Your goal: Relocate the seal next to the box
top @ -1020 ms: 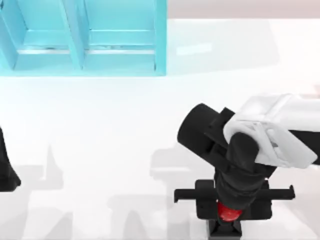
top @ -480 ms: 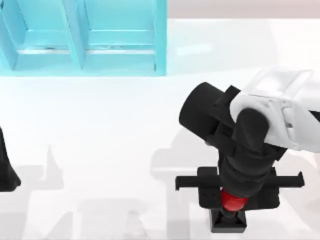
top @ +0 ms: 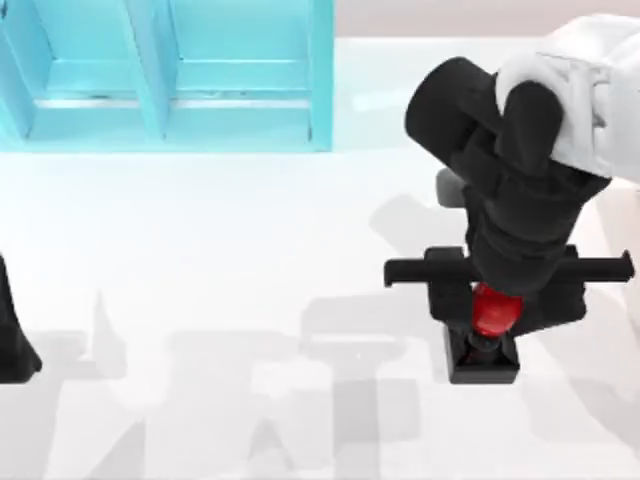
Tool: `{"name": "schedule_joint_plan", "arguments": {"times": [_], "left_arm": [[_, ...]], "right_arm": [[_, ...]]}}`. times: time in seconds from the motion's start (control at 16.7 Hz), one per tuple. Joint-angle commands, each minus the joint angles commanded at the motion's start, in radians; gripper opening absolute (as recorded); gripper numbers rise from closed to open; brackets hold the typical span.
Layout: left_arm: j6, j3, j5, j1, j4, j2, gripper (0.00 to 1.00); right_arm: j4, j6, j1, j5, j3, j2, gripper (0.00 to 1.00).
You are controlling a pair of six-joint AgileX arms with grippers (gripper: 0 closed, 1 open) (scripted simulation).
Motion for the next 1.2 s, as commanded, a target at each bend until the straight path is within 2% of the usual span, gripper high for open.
{"name": "schedule_joint_plan", "arguments": {"times": [0.6,0.78,1.2], "left_arm": [[0.0,0.0,0.0,0.0,0.0,0.0,1.0],[0.0,0.0,0.0,0.0,0.0,0.0,1.0],[0.0,0.0,0.0,0.0,0.0,0.0,1.0]], "right_arm": [[-0.284,-0.538,-0.538,0.001,0.465,0.162,0.0],[-0.309,-0.585,-0.585,0.001,0.505,0.175,0.0],[-0.27,-0.582,-0.581,0.002,0.464,0.168,0.0]]}}
